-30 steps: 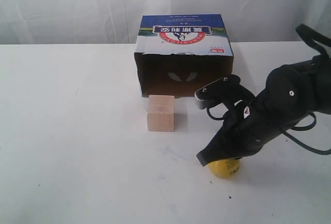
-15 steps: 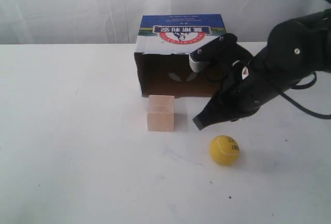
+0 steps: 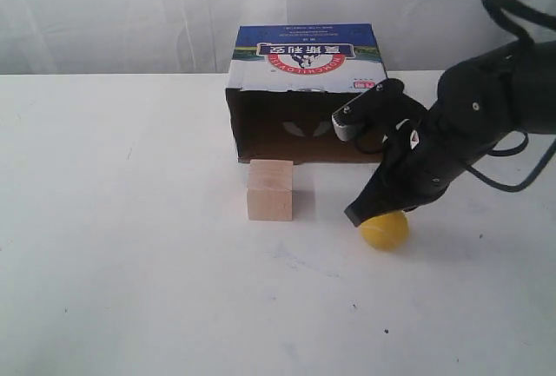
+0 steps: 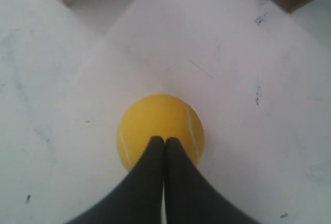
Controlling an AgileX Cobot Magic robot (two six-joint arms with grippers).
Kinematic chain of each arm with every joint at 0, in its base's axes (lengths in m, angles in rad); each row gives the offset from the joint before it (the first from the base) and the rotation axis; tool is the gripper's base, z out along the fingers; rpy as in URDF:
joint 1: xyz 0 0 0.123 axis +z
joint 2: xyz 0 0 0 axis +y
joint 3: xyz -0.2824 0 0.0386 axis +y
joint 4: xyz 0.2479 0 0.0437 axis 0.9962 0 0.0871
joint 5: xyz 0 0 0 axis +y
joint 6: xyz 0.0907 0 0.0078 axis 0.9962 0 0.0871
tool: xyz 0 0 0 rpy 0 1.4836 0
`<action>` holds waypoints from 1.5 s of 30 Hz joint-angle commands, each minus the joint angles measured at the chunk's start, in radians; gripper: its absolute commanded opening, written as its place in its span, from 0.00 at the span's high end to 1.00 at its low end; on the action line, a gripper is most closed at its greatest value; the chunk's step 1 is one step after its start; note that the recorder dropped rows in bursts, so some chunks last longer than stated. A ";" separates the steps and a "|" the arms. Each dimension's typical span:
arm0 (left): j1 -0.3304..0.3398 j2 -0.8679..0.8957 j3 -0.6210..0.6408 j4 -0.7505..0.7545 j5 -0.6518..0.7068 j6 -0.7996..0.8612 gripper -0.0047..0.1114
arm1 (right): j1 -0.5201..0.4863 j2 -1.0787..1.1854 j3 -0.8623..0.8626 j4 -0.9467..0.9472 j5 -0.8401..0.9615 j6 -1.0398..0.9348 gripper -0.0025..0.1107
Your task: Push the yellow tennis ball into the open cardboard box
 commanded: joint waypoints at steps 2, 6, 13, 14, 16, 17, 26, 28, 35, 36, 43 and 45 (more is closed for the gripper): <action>-0.005 -0.005 0.004 0.003 0.014 0.002 0.96 | -0.058 0.110 0.001 -0.016 -0.073 0.049 0.98; -0.005 -0.005 0.004 0.003 0.014 0.002 0.96 | -0.058 0.129 0.001 -0.016 -0.043 0.053 0.98; -0.005 -0.005 0.004 0.003 0.014 0.002 0.96 | -0.024 0.123 -0.015 -0.011 -0.063 0.062 0.98; -0.005 -0.005 0.004 0.003 0.014 0.002 0.96 | -0.021 0.123 -0.024 -0.011 -0.067 0.062 0.98; -0.005 -0.005 0.004 0.003 0.014 0.002 0.96 | -0.020 0.123 -0.057 -0.011 -0.073 0.062 0.98; -0.005 -0.005 0.004 0.003 0.014 0.002 0.96 | -0.020 0.123 -0.078 -0.011 -0.073 0.062 0.98; -0.005 -0.005 0.004 0.003 0.014 0.002 0.96 | -0.020 0.074 -0.201 -0.017 0.045 0.051 0.98; -0.005 -0.005 0.004 0.003 0.014 0.002 0.96 | -0.020 0.060 -0.201 -0.027 0.071 0.051 0.98; -0.005 -0.005 0.004 0.003 0.014 0.002 0.96 | -0.035 0.101 -0.195 -0.113 0.123 0.070 0.98; -0.005 -0.005 0.004 0.003 0.014 0.002 0.96 | -0.040 0.116 -0.195 -0.124 0.120 0.078 0.98; -0.005 -0.005 0.004 0.003 0.014 0.002 0.96 | -0.034 0.203 -0.195 -0.104 0.104 0.087 0.98; -0.005 -0.005 0.004 0.003 0.014 0.002 0.96 | -0.028 0.212 -0.195 -0.093 0.089 0.087 0.98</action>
